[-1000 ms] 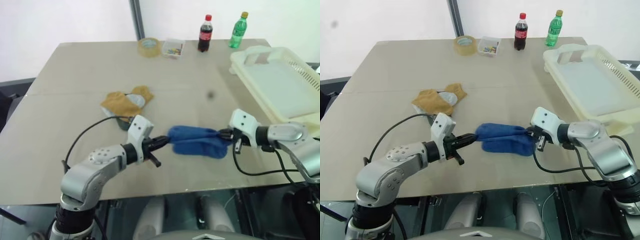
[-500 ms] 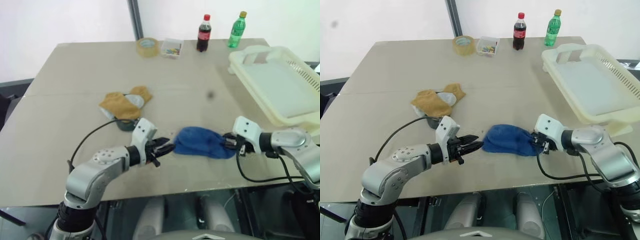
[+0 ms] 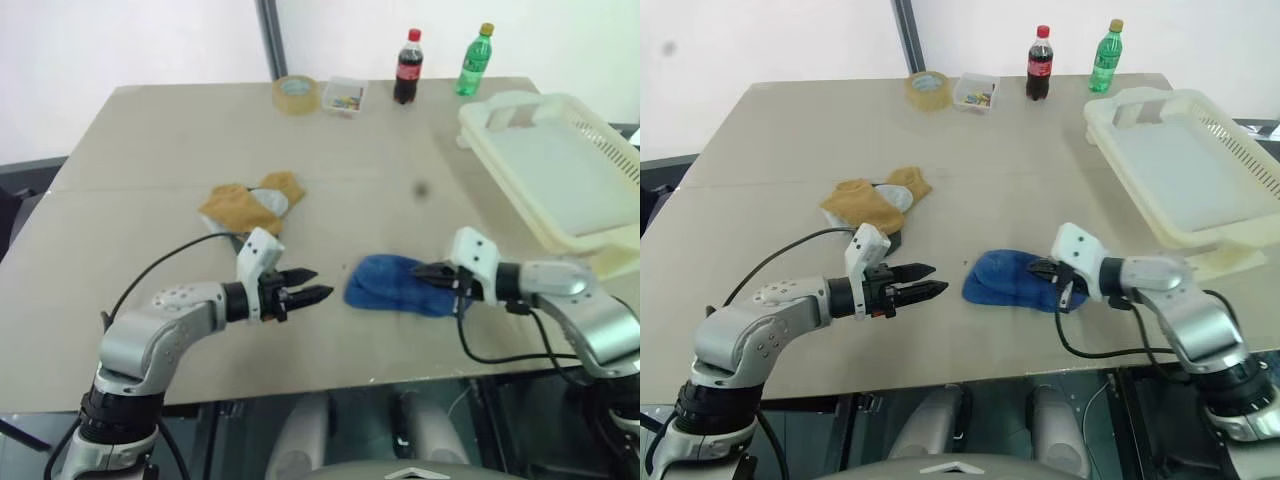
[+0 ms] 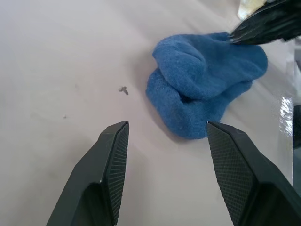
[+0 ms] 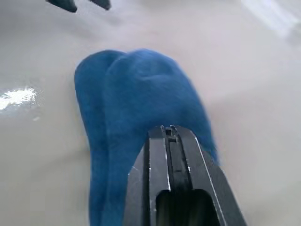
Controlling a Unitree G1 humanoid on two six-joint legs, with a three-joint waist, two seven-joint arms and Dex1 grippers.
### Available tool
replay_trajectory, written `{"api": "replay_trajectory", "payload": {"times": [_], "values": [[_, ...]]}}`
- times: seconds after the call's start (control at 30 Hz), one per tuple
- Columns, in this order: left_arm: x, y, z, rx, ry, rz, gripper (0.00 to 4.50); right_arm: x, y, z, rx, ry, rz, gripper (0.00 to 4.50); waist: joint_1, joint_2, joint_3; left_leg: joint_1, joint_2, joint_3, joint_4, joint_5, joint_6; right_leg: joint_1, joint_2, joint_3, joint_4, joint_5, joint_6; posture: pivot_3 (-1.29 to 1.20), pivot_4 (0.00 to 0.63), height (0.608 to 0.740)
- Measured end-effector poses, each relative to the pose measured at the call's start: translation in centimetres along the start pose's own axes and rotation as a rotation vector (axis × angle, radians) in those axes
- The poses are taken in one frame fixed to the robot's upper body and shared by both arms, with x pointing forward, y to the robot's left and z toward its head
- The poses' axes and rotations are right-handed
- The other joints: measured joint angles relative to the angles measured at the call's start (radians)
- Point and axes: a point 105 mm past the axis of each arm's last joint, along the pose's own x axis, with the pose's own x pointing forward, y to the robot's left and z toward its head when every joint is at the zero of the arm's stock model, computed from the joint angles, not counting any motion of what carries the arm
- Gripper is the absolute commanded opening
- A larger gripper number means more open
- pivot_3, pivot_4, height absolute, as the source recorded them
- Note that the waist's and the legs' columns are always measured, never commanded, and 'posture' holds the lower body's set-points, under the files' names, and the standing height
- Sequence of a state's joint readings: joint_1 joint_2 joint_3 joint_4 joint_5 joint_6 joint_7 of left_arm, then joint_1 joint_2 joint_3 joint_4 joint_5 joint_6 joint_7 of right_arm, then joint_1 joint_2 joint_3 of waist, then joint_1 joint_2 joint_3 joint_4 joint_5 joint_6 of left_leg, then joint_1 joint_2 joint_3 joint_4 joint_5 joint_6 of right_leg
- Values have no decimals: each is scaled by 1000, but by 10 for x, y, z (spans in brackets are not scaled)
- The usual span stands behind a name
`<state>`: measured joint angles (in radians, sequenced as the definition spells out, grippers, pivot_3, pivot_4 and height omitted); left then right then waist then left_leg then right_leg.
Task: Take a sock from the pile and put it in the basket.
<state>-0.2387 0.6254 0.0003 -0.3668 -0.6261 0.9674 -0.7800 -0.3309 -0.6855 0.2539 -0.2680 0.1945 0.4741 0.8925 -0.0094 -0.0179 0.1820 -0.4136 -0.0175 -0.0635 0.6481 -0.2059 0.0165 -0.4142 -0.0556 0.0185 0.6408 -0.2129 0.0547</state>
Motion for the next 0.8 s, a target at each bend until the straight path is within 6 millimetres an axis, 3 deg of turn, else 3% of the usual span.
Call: {"api": "replay_trajectory", "payload": {"times": [0.07, 0.27, 0.5, 0.8], "values": [[10, -2, -5, -6, 40, -35, 2766, 9, 2, -15, -5, 40, 15, 40, 1, 0, 0, 0, -1, 0, 0, 0, 0, 0, 0, 1, 0, 1, -2, 0, 150, 740], [41, -28, 4, -21, 33, -225, 2766, 11, 4, -14, -49, 29, 30, 40, -2, -1, 0, 1, 0, 0, 0, 0, 0, 0, 0, 0, 0, 2, -3, 0, 150, 740], [47, -55, 32, -16, -60, -433, 2766, 10, 10, -11, -14, 17, 34, 40, -3, 0, 0, 0, 0, 0, 0, 0, 0, 0, 1, 0, 0, 2, -1, 0, 150, 740], [66, -75, 45, -46, -104, -592, 2766, -20, 19, 7, 42, -28, 9, 40, 1, 0, 0, 0, -1, -1, 0, 0, 0, 0, 0, 0, 0, 1, 2, 0, 150, 740]]}}
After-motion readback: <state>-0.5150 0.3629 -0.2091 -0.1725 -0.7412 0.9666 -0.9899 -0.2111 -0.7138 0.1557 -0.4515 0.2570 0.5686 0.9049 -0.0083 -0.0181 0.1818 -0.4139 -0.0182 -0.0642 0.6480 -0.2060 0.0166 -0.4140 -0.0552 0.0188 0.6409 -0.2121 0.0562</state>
